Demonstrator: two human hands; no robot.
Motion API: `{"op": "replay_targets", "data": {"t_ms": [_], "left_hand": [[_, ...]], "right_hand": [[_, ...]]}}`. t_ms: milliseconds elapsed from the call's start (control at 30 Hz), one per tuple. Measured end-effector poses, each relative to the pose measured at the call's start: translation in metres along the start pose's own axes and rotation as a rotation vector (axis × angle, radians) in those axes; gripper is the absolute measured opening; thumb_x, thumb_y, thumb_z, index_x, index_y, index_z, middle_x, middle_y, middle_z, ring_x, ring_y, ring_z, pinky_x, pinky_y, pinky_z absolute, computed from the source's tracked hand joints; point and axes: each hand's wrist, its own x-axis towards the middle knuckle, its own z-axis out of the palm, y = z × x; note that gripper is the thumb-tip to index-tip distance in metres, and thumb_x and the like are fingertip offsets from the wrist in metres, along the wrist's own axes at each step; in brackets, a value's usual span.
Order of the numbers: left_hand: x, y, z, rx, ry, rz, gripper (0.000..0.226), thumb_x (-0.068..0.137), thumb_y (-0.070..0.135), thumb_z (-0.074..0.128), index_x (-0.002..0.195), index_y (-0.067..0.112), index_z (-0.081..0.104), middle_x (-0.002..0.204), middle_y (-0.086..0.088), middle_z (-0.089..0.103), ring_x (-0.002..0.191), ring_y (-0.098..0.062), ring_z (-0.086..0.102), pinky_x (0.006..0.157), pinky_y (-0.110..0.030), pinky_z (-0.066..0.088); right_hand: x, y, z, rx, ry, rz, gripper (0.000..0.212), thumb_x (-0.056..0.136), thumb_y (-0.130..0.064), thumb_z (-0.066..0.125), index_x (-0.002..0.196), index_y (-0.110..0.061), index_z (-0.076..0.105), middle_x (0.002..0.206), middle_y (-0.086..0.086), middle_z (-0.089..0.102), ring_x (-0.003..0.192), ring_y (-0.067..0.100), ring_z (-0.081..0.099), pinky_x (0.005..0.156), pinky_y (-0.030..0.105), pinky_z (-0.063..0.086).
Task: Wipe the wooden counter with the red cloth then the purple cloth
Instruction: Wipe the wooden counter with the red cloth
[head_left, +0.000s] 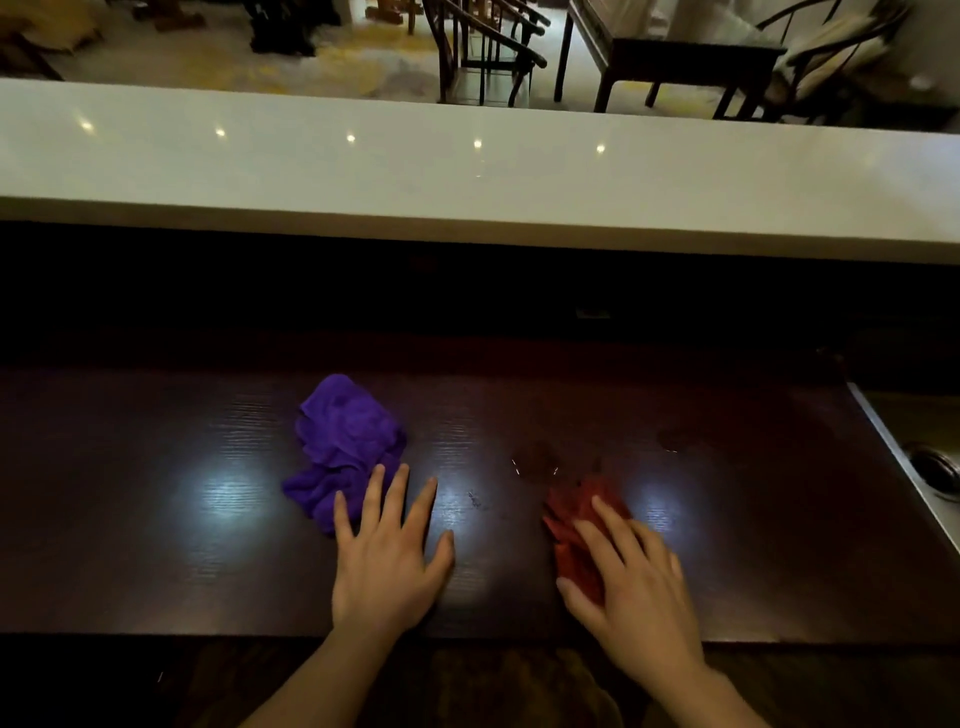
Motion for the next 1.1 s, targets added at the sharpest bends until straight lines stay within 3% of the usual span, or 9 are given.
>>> {"op": "replay_targets", "data": {"t_ms": [133, 233, 467, 700, 833, 967, 1033, 1100], "left_hand": [[0.000, 0.001, 0.001, 0.003, 0.018, -0.006, 0.062, 0.091, 0.060, 0.034, 0.145, 0.031, 0.039, 0.156, -0.006, 0.036, 0.150, -0.026, 0.012, 0.116, -0.063, 0.009], [-0.001, 0.001, 0.001, -0.005, 0.023, -0.009, 0.061, 0.091, 0.059, 0.035, 0.145, 0.031, 0.039, 0.156, -0.005, 0.035, 0.150, -0.025, 0.011, 0.117, -0.062, 0.009], [-0.001, -0.001, 0.003, -0.009, 0.033, 0.000, 0.060, 0.091, 0.057, 0.035, 0.144, 0.030, 0.040, 0.156, -0.005, 0.036, 0.150, -0.026, 0.013, 0.116, -0.063, 0.011], [-0.001, 0.000, 0.000, -0.008, 0.028, -0.010, 0.061, 0.089, 0.056, 0.037, 0.144, 0.030, 0.041, 0.156, -0.005, 0.037, 0.149, -0.026, 0.014, 0.116, -0.063, 0.011], [-0.001, 0.001, -0.001, -0.008, 0.021, -0.008, 0.060, 0.090, 0.055, 0.036, 0.145, 0.030, 0.041, 0.156, -0.005, 0.036, 0.149, -0.026, 0.014, 0.116, -0.062, 0.010], [-0.001, 0.002, -0.003, -0.012, 0.018, -0.015, 0.060, 0.090, 0.055, 0.036, 0.144, 0.030, 0.042, 0.156, -0.006, 0.037, 0.149, -0.026, 0.015, 0.116, -0.062, 0.011], [-0.001, 0.002, -0.003, -0.008, 0.025, -0.008, 0.059, 0.090, 0.054, 0.037, 0.143, 0.029, 0.043, 0.155, -0.006, 0.038, 0.149, -0.027, 0.017, 0.116, -0.063, 0.011], [-0.001, 0.002, -0.004, -0.010, 0.030, -0.007, 0.059, 0.089, 0.053, 0.037, 0.143, 0.028, 0.044, 0.154, -0.007, 0.039, 0.148, -0.027, 0.017, 0.116, -0.063, 0.011]], "right_hand": [[0.075, -0.003, -0.006, 0.128, 0.017, 0.156, 0.067, 0.085, -0.056, 0.055, 0.143, -0.025, 0.040, 0.158, 0.002, 0.027, 0.146, 0.030, 0.015, 0.116, 0.047, 0.025], [0.098, -0.019, -0.005, 0.109, -0.017, 0.166, 0.069, 0.089, -0.051, 0.053, 0.149, -0.025, 0.031, 0.161, 0.008, 0.017, 0.147, 0.032, 0.010, 0.119, 0.046, 0.017], [-0.008, -0.007, 0.008, 0.014, 0.000, -0.090, 0.069, 0.087, -0.060, 0.043, 0.145, -0.024, 0.036, 0.156, 0.007, 0.031, 0.143, 0.026, 0.029, 0.113, 0.041, 0.031], [0.104, -0.008, -0.007, 0.100, -0.012, 0.191, 0.069, 0.093, -0.048, 0.049, 0.150, -0.018, 0.027, 0.162, 0.011, 0.015, 0.148, 0.030, 0.012, 0.120, 0.041, 0.017], [0.072, -0.016, -0.005, 0.119, 0.006, 0.020, 0.071, 0.085, -0.042, 0.058, 0.148, -0.021, 0.034, 0.158, 0.007, 0.027, 0.145, 0.030, 0.024, 0.119, 0.038, 0.022], [-0.006, -0.022, 0.007, 0.141, -0.067, -0.190, 0.070, 0.081, -0.056, 0.054, 0.144, -0.032, 0.037, 0.158, -0.007, 0.027, 0.144, 0.017, 0.027, 0.111, 0.031, 0.027], [0.005, -0.010, 0.009, 0.093, -0.021, -0.190, 0.065, 0.084, -0.057, 0.053, 0.141, -0.029, 0.042, 0.157, -0.004, 0.032, 0.141, 0.018, 0.033, 0.109, 0.032, 0.032], [0.038, -0.004, 0.003, 0.092, 0.045, -0.046, 0.063, 0.087, -0.051, 0.057, 0.142, -0.024, 0.044, 0.156, 0.002, 0.032, 0.141, 0.025, 0.033, 0.110, 0.038, 0.034]]}}
